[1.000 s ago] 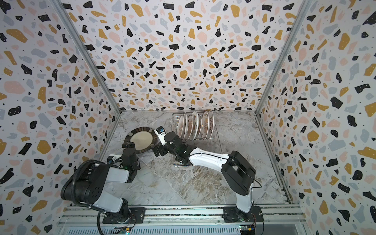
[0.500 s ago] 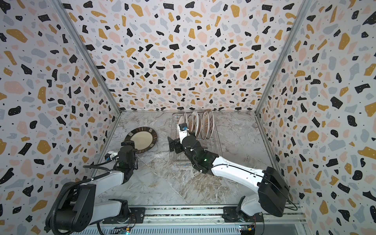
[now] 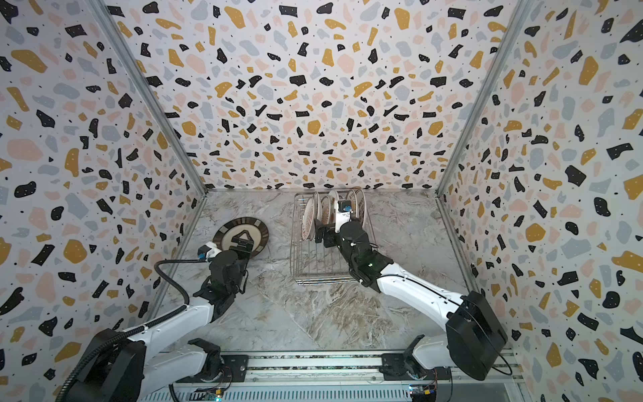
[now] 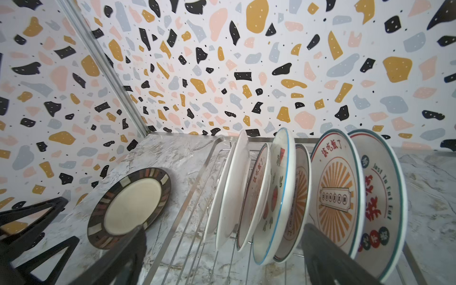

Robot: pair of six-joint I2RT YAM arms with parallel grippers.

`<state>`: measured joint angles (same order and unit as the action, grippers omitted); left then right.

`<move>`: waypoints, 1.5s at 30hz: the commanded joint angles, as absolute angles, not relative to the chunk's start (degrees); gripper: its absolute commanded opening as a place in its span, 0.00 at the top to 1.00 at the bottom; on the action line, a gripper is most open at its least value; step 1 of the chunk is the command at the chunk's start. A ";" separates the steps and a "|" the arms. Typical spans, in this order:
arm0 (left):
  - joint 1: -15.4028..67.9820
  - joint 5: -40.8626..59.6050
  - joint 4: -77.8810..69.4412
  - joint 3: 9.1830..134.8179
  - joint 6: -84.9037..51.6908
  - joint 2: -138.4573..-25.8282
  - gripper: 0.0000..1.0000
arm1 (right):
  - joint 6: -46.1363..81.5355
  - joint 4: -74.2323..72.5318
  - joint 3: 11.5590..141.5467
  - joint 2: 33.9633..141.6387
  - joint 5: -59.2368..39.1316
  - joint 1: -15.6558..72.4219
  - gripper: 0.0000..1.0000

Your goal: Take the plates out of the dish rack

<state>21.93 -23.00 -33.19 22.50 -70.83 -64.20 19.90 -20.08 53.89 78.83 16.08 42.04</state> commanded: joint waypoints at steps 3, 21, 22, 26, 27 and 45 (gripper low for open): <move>26.16 -12.26 -42.07 27.07 -54.54 -63.73 0.00 | 18.15 -12.98 62.56 83.14 12.90 39.51 0.00; 35.28 5.95 -58.73 27.66 -47.09 -69.82 0.00 | 18.87 -4.48 72.82 91.47 12.70 35.05 0.47; 35.48 6.35 -60.23 27.15 -47.72 -70.18 0.00 | 18.67 -4.41 73.30 91.91 12.46 34.69 0.51; 36.10 7.52 -61.56 27.53 -48.94 -71.78 0.00 | 17.03 -1.07 77.62 94.31 12.15 33.93 0.61; 36.61 6.49 -60.38 27.83 -48.19 -71.64 0.00 | 16.76 0.03 78.65 94.88 12.53 33.84 0.62; 39.81 -2.54 -57.57 27.86 -45.87 -72.11 0.00 | 16.23 5.46 84.28 101.67 14.24 32.87 0.77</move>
<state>39.55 -1.48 -55.05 27.40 -46.89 -71.70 16.36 3.86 81.84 101.84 13.50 32.91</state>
